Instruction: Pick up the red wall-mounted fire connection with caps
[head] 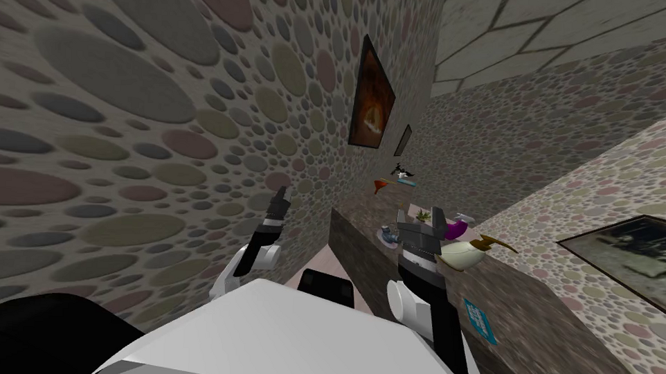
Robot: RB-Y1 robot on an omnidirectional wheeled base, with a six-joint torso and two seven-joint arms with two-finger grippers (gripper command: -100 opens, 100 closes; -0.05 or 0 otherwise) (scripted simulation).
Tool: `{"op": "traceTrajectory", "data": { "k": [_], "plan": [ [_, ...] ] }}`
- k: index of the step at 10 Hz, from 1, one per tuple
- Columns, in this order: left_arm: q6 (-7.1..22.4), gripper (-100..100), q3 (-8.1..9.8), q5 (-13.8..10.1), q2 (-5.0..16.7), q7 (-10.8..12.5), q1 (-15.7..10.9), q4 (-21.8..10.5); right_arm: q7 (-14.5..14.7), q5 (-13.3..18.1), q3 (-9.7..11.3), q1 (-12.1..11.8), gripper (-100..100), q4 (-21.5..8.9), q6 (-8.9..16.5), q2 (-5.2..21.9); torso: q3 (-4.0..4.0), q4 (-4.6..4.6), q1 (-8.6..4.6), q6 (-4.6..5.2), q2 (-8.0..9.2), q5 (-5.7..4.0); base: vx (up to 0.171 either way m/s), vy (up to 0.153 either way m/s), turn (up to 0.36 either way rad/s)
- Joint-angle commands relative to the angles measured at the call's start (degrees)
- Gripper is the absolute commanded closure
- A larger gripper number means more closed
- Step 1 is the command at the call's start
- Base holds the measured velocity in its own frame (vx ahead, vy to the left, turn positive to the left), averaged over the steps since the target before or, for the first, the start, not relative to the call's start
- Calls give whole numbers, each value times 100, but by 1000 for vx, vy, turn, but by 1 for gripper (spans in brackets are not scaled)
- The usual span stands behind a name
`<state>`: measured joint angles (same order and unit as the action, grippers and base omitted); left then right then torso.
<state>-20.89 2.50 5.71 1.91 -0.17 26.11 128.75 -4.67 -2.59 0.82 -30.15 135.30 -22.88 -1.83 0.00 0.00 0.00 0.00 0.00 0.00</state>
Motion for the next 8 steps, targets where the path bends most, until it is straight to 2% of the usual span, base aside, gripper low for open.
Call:
{"op": "traceTrajectory", "data": {
  "k": [1, 3, 6, 7, 8],
  "plan": [
    [0, 0, 0, 0, 0, 0, 0, 0, 34, 70, -8, 38, -100, -87, 18, 211, 0, 0, 0, 0, 0, 0, -19, -27, 44],
    [0, 0, 0, 0, 1, 0, -1, 0, 114, 233, -20, 119, -100, -287, 57, 564, 6, 2, -27, -1, 10, -6, -48, -95, 86],
    [0, 0, 1, 0, 1, 0, -1, 0, 305, 625, -33, 296, -100, -756, 137, 1096, 16, 6, -61, -1, 28, -14, -82, -149, 129],
    [0, 0, 1, 0, 1, 0, -1, 0, 305, 625, -33, 296, -100, -758, 137, 1177, 20, 7, -65, -1, 34, -15, -66, -115, 48],
    [0, 0, 1, 0, 1, 0, 0, -1, 383, 789, -35, 367, -100, -951, 168, 1395, 15, 6, -51, 1, 25, -13, -54, -107, 85]
  ]
}}
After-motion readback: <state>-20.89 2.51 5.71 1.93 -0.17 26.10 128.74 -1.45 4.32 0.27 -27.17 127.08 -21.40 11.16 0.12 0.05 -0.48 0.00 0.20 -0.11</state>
